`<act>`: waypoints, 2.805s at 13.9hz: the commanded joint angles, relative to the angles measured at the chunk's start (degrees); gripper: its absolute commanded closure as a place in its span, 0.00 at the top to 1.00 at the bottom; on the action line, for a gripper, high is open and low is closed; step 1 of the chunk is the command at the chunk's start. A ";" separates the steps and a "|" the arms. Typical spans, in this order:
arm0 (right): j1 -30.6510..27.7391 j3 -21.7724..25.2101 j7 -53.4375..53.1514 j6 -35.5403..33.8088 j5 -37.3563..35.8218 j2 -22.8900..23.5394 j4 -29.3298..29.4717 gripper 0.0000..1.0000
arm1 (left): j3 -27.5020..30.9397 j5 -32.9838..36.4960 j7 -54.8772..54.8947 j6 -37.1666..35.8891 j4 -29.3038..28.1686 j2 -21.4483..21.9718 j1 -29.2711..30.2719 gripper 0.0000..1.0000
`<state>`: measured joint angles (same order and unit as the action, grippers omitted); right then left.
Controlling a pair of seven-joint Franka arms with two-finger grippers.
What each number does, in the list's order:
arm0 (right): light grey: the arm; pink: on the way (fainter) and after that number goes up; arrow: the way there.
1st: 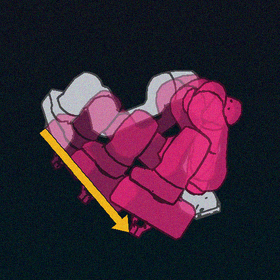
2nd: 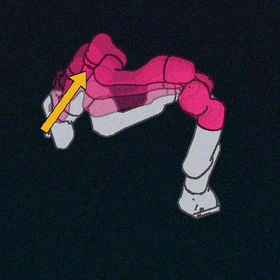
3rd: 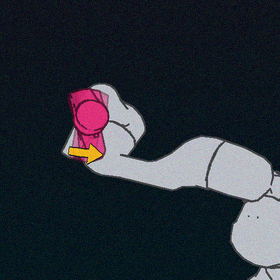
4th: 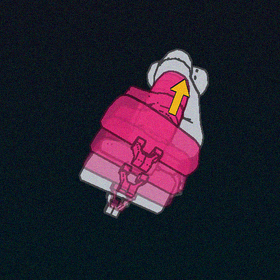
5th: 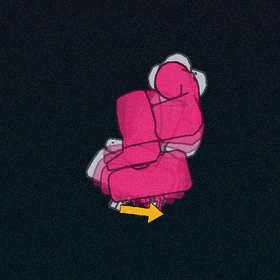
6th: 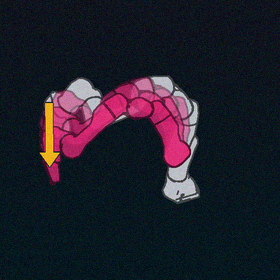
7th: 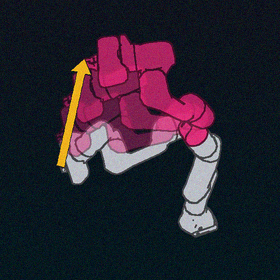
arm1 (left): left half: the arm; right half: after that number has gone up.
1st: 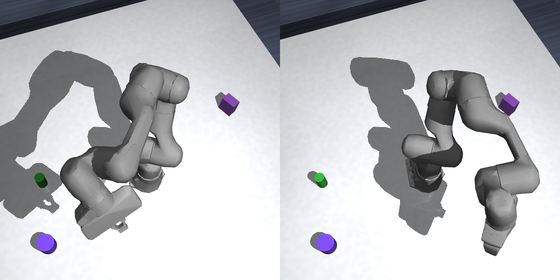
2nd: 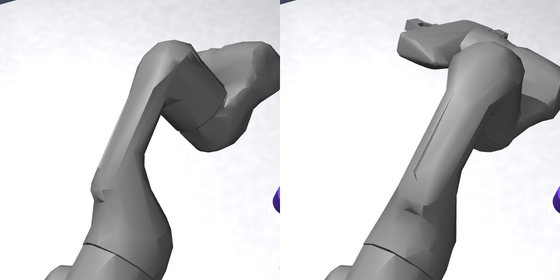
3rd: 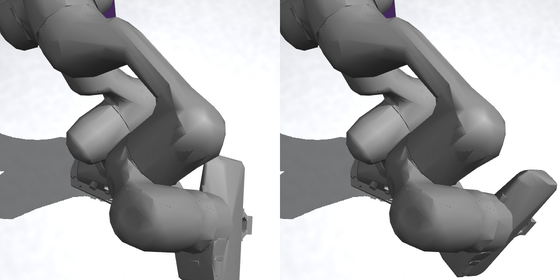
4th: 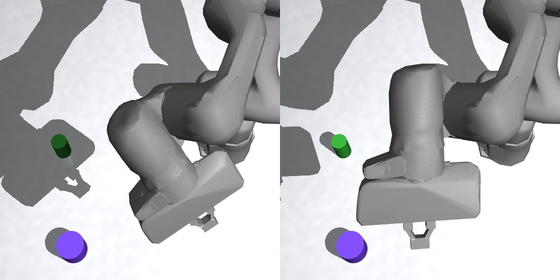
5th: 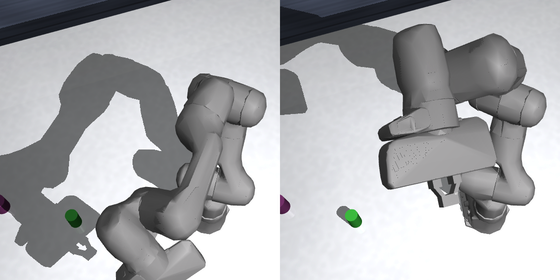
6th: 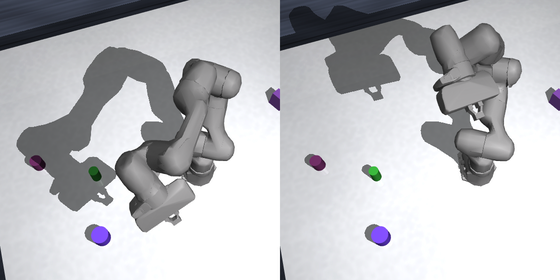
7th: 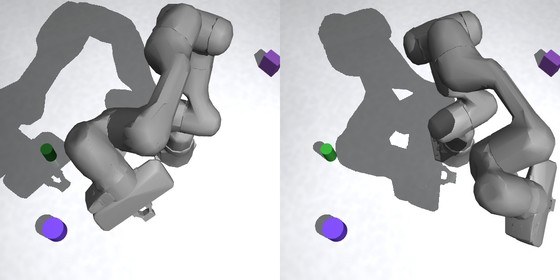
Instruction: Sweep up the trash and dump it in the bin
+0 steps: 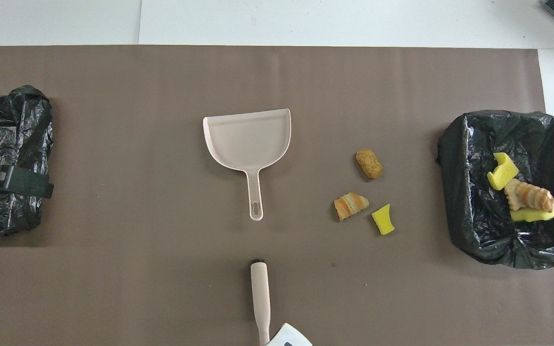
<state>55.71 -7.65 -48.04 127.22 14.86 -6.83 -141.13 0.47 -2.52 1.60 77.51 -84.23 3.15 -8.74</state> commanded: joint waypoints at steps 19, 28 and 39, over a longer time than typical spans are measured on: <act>-10.61 1.06 -1.45 -13.89 -10.44 -5.64 6.29 0.00 | -0.29 1.02 0.33 -0.69 -0.58 0.90 0.21 1.00; -34.33 0.79 11.99 -21.75 -35.24 -0.73 8.41 0.00 | -0.29 1.02 0.42 -0.69 -0.58 0.90 0.21 1.00; -42.44 0.53 26.14 -18.32 -21.85 19.74 29.30 0.00 | -0.29 1.02 0.33 -0.69 -0.58 0.90 0.30 1.00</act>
<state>13.87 -6.33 -25.18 109.94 -13.34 9.10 -118.12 0.47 -2.52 1.60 77.50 -84.23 3.15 -8.73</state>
